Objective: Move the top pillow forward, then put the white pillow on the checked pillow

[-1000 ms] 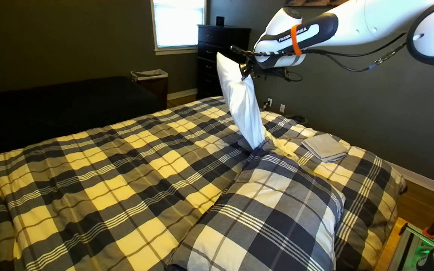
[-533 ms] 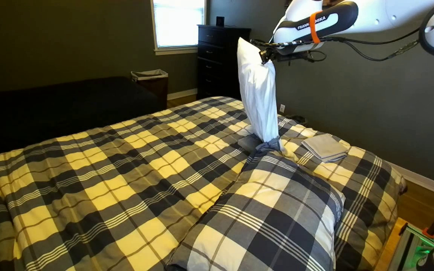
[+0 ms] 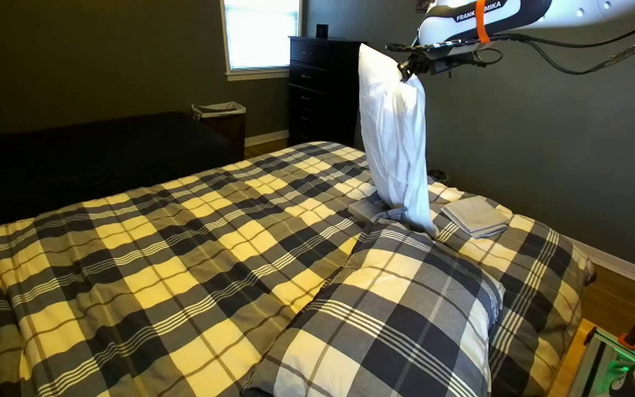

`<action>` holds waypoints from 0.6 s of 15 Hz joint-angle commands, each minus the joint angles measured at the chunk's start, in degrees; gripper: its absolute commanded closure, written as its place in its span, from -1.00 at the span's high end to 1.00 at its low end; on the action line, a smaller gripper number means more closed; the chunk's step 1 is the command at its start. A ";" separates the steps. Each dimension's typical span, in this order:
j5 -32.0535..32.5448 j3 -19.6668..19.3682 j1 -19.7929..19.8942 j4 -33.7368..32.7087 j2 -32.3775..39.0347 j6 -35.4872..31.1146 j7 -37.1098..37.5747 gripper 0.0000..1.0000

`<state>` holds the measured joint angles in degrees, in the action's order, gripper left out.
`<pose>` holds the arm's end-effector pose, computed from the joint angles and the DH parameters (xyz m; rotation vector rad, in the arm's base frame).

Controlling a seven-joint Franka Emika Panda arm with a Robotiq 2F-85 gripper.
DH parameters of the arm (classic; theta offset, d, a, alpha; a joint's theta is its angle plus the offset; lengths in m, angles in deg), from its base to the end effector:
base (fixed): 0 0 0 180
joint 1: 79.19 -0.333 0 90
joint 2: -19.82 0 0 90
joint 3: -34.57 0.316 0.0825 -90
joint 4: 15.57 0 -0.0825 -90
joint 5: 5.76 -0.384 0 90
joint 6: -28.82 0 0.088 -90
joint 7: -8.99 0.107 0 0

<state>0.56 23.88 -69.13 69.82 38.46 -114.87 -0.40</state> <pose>0.6682 -0.2300 0.5700 2.6778 -0.1365 0.8867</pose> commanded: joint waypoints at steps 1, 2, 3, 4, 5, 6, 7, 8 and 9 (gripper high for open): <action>-2.08 3.13 1.40 2.97 -5.74 4.25 -7.95 -0.97; -2.57 3.67 1.46 3.50 -6.80 6.07 -10.15 -0.97; -3.18 4.18 1.51 4.02 -7.86 8.02 -12.22 -0.97; -3.97 4.65 1.55 4.89 -9.07 9.93 -14.62 -0.97; -4.79 5.01 1.50 5.21 -10.05 12.25 -16.80 -0.97; -5.49 5.20 1.37 6.44 -11.35 13.57 -18.77 -0.97; -6.47 5.43 1.22 7.34 -12.59 15.17 -20.69 -0.97; -7.48 5.66 0.97 7.89 -13.67 16.89 -22.53 -0.97; -9.40 6.06 0.83 9.79 -15.42 17.85 -25.17 -0.97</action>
<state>-5.07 28.48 -68.71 74.61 29.31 -99.62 -18.44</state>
